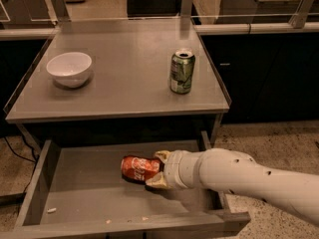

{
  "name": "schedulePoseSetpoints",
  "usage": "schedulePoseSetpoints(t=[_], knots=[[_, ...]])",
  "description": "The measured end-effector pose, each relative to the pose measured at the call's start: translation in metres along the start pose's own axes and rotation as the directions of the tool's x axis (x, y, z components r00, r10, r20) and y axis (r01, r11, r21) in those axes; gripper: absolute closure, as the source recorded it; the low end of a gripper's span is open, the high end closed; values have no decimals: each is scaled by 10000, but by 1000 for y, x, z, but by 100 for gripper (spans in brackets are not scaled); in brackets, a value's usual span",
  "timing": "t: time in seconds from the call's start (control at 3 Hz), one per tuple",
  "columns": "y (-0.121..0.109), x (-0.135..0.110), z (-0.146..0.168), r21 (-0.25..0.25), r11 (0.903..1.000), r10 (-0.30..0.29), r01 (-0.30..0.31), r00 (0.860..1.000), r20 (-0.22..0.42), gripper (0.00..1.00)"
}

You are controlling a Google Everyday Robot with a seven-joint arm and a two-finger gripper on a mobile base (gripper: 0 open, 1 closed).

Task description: Place coke can into top drawer

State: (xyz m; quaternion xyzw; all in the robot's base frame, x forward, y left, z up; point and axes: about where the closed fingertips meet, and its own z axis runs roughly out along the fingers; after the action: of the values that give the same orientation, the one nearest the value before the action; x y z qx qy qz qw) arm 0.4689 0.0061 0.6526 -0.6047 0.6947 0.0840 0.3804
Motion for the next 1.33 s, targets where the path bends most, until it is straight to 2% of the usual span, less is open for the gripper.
schedulePoseSetpoints(t=[1.33], knots=[[0,0,0,0,10000,-1,1,10000,0,3]])
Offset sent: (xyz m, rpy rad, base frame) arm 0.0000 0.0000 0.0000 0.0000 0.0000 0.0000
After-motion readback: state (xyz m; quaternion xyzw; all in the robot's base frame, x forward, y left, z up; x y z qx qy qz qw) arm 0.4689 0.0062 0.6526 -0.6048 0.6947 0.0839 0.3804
